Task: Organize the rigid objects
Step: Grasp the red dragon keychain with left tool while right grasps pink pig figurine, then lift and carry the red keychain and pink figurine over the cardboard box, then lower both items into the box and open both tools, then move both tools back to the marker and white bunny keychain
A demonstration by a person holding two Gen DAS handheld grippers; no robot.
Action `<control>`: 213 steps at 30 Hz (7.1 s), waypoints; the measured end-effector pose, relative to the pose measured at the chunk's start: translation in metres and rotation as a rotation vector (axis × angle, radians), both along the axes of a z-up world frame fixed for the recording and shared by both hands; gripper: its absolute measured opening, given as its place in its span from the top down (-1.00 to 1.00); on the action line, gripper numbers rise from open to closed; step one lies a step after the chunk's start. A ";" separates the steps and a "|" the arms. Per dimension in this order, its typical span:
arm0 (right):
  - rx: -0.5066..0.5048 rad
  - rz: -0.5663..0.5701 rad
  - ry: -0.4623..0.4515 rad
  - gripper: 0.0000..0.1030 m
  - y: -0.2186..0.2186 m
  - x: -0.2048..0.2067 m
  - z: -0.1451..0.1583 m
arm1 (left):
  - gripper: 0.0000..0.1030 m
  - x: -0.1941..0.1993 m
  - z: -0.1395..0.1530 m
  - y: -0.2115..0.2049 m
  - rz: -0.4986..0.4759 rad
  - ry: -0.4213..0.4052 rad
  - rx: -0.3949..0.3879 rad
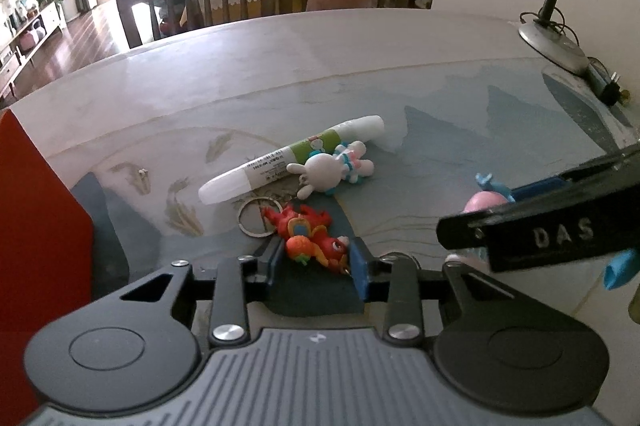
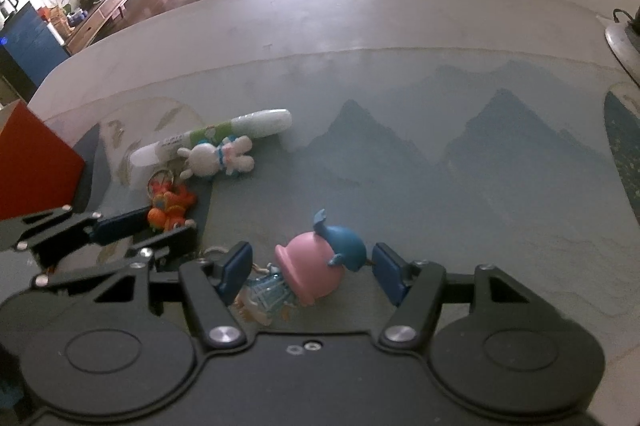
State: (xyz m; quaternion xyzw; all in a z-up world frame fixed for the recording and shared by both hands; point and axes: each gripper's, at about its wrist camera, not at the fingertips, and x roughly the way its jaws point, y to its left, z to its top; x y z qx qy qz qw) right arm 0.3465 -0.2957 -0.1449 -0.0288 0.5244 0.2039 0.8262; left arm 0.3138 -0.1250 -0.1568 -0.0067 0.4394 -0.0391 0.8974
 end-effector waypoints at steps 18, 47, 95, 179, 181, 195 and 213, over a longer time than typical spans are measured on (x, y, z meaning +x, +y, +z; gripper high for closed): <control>0.033 0.117 -0.008 0.68 -0.016 -0.055 0.033 | 0.34 -0.049 0.025 0.006 0.022 0.013 -0.098; -0.063 0.273 -0.020 0.10 0.015 -0.063 0.008 | 0.34 -0.104 0.053 0.022 0.084 -0.028 -0.109; 0.121 0.266 -0.178 0.33 0.122 -0.149 0.146 | 0.34 -0.165 0.151 0.160 0.114 -0.200 -0.173; 0.041 0.384 -0.142 -0.13 0.283 -0.149 0.089 | -0.07 -0.148 0.097 0.307 0.199 0.014 0.005; 0.065 0.383 -0.155 -0.20 0.278 -0.152 0.096 | -0.07 -0.157 0.102 0.305 0.200 0.003 -0.003; 0.198 0.368 -0.224 -0.61 0.239 -0.177 0.139 | -0.07 -0.199 0.144 0.285 0.198 -0.105 -0.056; 0.248 0.301 -0.317 -0.95 0.151 -0.192 0.157 | -0.63 -0.195 0.166 0.221 0.146 -0.184 -0.114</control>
